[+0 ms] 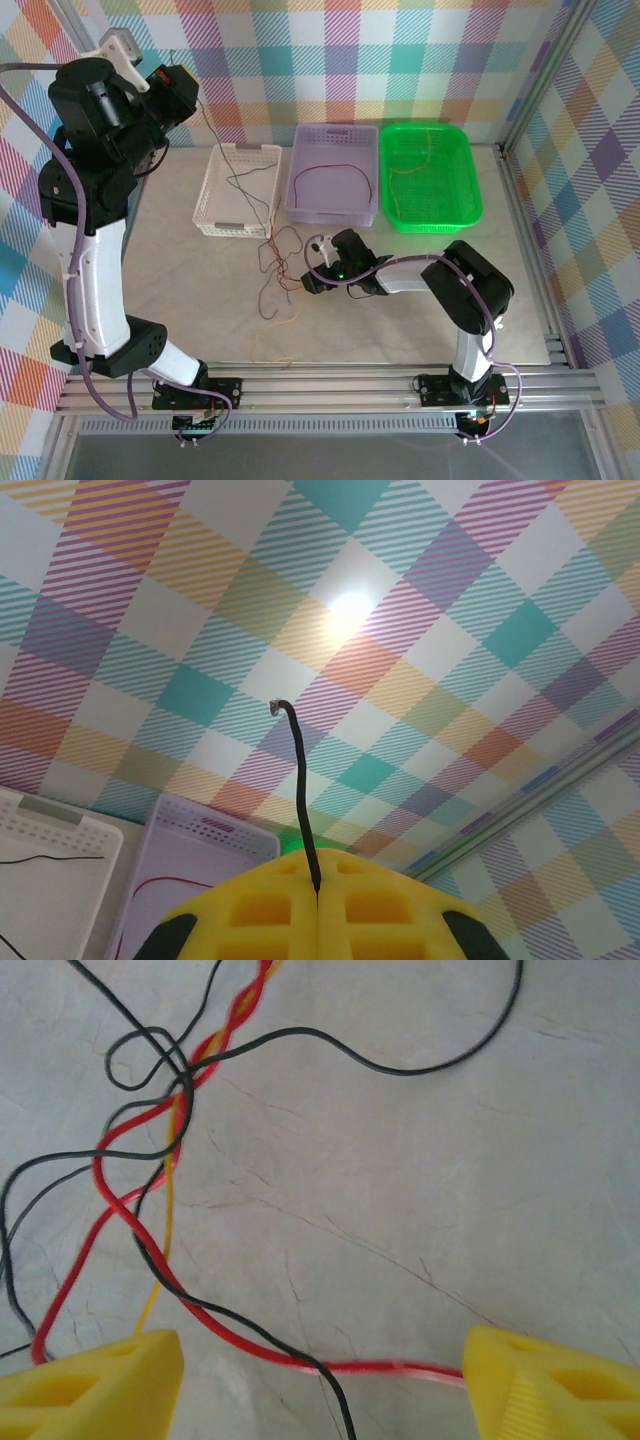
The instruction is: Untangle the cables
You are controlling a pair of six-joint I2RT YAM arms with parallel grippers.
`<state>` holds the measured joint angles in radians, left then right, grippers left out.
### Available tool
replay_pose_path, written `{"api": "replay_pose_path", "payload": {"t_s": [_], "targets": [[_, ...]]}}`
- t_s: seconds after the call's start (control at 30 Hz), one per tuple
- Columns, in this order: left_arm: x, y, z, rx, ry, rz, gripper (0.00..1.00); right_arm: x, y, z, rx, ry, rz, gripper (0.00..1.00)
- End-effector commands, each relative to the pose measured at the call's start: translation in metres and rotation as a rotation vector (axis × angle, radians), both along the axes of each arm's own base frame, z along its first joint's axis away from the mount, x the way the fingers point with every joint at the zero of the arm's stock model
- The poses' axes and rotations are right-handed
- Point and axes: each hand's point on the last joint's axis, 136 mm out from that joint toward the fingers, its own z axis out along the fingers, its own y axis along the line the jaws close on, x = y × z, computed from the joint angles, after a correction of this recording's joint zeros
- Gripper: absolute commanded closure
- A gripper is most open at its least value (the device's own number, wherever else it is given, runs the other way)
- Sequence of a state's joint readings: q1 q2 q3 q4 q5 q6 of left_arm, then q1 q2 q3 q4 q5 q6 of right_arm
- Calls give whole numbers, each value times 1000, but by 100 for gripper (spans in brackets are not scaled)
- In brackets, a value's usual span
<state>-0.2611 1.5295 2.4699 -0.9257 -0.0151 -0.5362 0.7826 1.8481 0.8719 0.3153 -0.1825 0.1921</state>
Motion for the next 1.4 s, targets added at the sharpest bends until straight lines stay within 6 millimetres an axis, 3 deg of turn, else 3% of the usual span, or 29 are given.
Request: {"api": "replay_pose_path", "payload": {"t_s": [0.0,0.23,0.43,0.57,0.67,0.77,0.93,1.1,1.2,1.37], "targets": [[-31,12,44,-56,-142,9,100,-2,9,-5,1,-10,25,33],[-56,26,60,-37,-202,52,100,-6,-11,-25,-118,40,-18,72],[-73,39,69,-22,-243,103,100,-19,-46,-33,-206,99,-125,90],[-86,49,78,-23,-278,146,100,-30,-81,-43,-341,154,-214,100],[-95,58,84,-20,-301,185,100,-39,-108,-44,-419,168,-278,100],[-100,66,86,-12,-311,222,100,-42,-134,-30,-428,185,-365,100],[-97,72,83,23,-303,267,100,-35,-188,12,-329,207,-551,100],[-86,77,78,69,-288,310,100,-28,-258,62,-143,201,-781,100],[-79,81,73,98,-272,345,100,-32,-281,81,-69,182,-849,100],[-62,85,65,153,-245,395,100,-33,-303,98,19,185,-942,100]]}}
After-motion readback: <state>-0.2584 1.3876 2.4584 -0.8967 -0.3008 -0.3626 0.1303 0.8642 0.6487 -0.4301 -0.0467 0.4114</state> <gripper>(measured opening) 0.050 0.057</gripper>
